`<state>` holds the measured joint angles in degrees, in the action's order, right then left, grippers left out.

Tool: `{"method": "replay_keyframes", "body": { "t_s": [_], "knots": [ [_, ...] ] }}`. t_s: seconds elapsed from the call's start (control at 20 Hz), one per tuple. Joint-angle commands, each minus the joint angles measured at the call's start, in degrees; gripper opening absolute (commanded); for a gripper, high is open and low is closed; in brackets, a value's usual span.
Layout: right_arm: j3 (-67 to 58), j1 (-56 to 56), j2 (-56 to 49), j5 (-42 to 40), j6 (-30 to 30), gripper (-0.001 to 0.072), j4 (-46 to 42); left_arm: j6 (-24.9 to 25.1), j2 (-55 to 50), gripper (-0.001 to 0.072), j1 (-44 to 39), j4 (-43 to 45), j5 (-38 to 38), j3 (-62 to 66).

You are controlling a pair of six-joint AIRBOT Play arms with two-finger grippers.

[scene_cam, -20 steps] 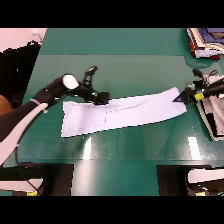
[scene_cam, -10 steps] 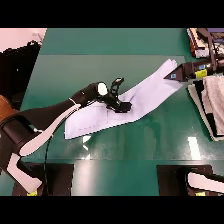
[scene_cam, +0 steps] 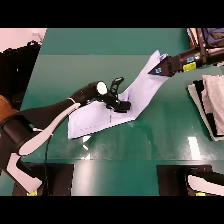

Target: Fold the shirts.

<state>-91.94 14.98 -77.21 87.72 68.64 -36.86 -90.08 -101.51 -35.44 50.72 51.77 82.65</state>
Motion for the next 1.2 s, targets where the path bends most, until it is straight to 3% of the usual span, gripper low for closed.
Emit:
{"method": "replay_keyframes", "body": {
  "t_s": [0.0, 0.2, 0.5, 0.55, 0.65, 0.7, 0.75, 0.85, 1.0, 1.15],
  "knots": [
    [-0.5, 3.9, 0.0, -1.6, -0.2, 0.0017, -0.2, 1.1, 5.7, 0.0022, 4.1, 2.4, 2.6, 0.1],
    [-0.5, 12.5, -1.6, -7.7, -1.9, 0.0017, -0.1, 2.5, 18.0, 0.0023, 14.0, 10.1, 8.0, 0.1],
    [-0.6, 34.4, -13.4, -24.6, -6.3, 0.0020, -0.1, 2.5, 34.4, 0.0023, 28.5, 20.0, 12.3, 0.1],
    [-1.2, 37.4, -15.9, -26.4, -7.2, 0.0077, -0.1, 2.5, 36.1, 0.0023, 30.2, 21.0, 12.7, 0.1],
    [-5.0, 41.6, -20.7, -26.3, -8.8, 0.0530, -0.2, 2.5, 38.2, 0.0023, 32.6, 21.3, 13.5, 0.1],
    [-7.3, 42.8, -22.7, -24.9, -8.8, 0.0596, -0.4, 2.5, 38.7, 0.0023, 33.2, 21.3, 14.3, 0.1],
    [-9.8, 43.2, -24.3, -22.4, -8.7, 0.0587, -0.9, 2.5, 38.9, 0.0023, 33.4, 21.4, 15.0, 0.0],
    [-13.0, 41.9, -25.6, -16.3, -6.5, 0.0440, -4.9, 2.5, 38.9, 0.0023, 33.4, 21.1, 15.7, 0.0],
    [-10.7, 35.8, -23.8, -10.5, -4.5, 0.0438, -10.2, 2.5, 38.9, 0.0023, 33.4, 21.0, 16.6, 0.0],
    [0.1, 25.9, -19.0, -11.6, -2.9, 0.0438, -10.3, 2.5, 38.9, 0.0022, 33.4, 20.9, 17.8, 0.0]
  ]
}}
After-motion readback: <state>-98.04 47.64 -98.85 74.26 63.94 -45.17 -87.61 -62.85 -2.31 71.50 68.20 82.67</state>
